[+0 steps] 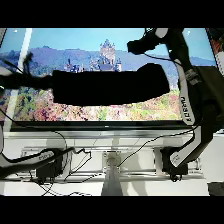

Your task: Fold the clothes and pants, and hang the long-sleeved shirts on hangers.

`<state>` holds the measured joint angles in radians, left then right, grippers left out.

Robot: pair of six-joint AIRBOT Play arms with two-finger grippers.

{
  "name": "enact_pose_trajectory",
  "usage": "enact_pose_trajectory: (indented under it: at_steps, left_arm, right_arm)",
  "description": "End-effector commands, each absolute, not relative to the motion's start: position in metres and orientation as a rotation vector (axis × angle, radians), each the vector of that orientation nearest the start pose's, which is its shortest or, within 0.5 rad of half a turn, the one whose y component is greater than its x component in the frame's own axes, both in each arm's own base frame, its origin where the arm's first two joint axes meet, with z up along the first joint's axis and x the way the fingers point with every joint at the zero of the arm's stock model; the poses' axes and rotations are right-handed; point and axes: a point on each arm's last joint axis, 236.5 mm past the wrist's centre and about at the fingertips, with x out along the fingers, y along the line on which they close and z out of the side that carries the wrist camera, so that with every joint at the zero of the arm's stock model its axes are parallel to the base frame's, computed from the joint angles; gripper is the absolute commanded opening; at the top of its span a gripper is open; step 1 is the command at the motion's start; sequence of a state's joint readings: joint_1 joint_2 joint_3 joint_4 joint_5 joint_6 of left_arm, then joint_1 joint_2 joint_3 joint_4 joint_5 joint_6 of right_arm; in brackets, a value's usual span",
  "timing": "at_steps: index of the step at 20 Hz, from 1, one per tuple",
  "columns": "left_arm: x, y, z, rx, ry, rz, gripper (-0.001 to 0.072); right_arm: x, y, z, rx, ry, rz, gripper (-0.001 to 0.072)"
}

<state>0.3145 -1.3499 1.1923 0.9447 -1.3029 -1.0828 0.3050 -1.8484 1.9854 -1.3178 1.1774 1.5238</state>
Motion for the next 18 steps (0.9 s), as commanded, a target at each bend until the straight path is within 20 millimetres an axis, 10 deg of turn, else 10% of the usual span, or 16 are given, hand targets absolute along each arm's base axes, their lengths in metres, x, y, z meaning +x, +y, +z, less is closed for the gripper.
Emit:
enact_pose_trajectory:
  at_steps: [1,6,11,18]
  left_arm:
    - [0.382,0.016,0.12,-0.187,1.154,-0.306,0.0006]
    - [0.376,0.005,0.203,-0.082,0.953,-0.301,0.0006]
    - [0.372,0.002,0.206,-0.074,0.948,-0.307,0.0007]
    - [0.376,-0.015,0.197,-0.064,0.975,-0.358,0.0009]
  right_arm:
    - [0.516,0.288,0.031,0.05,1.056,0.568,0.0021]
    - [0.485,0.423,0.034,0.145,0.898,0.749,0.0021]
    - [0.432,0.52,0.037,0.169,0.786,0.867,0.002]
    - [0.362,0.585,-0.021,0.255,0.913,0.893,0.002]
